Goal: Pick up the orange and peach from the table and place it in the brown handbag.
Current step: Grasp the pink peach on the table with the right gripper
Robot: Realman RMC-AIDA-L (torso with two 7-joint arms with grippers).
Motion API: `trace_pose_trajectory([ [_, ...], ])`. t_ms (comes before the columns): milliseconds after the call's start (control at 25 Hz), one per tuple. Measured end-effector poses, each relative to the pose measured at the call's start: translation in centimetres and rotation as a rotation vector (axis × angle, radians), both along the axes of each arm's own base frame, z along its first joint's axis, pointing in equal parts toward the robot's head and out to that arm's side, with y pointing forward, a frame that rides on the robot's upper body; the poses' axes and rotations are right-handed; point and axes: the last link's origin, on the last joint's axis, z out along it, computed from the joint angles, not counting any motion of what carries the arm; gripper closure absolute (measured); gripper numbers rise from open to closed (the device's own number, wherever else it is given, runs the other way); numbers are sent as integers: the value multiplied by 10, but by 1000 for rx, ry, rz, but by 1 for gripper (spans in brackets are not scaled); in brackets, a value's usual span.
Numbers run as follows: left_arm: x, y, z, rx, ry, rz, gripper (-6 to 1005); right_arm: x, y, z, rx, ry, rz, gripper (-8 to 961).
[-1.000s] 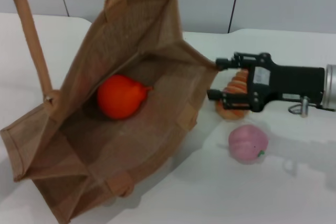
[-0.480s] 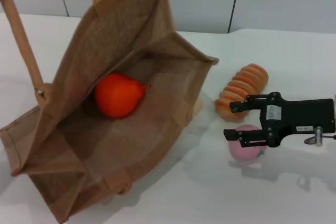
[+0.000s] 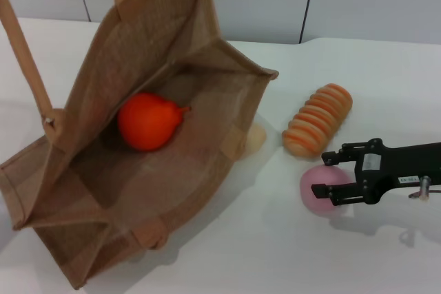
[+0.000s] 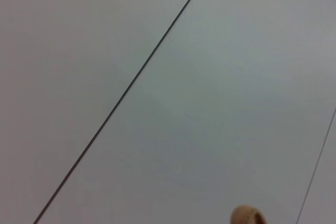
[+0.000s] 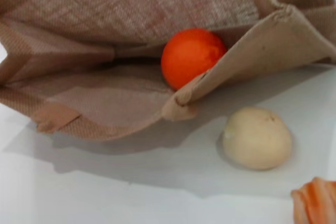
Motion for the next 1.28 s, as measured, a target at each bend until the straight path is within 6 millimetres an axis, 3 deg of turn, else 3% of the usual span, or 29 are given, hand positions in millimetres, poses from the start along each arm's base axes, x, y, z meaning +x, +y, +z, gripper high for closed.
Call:
trace_pose_trajectory([
  [1280,4,6,-5,-28,16,-3,880,2,6,-9,-10,-88,-29,248],
])
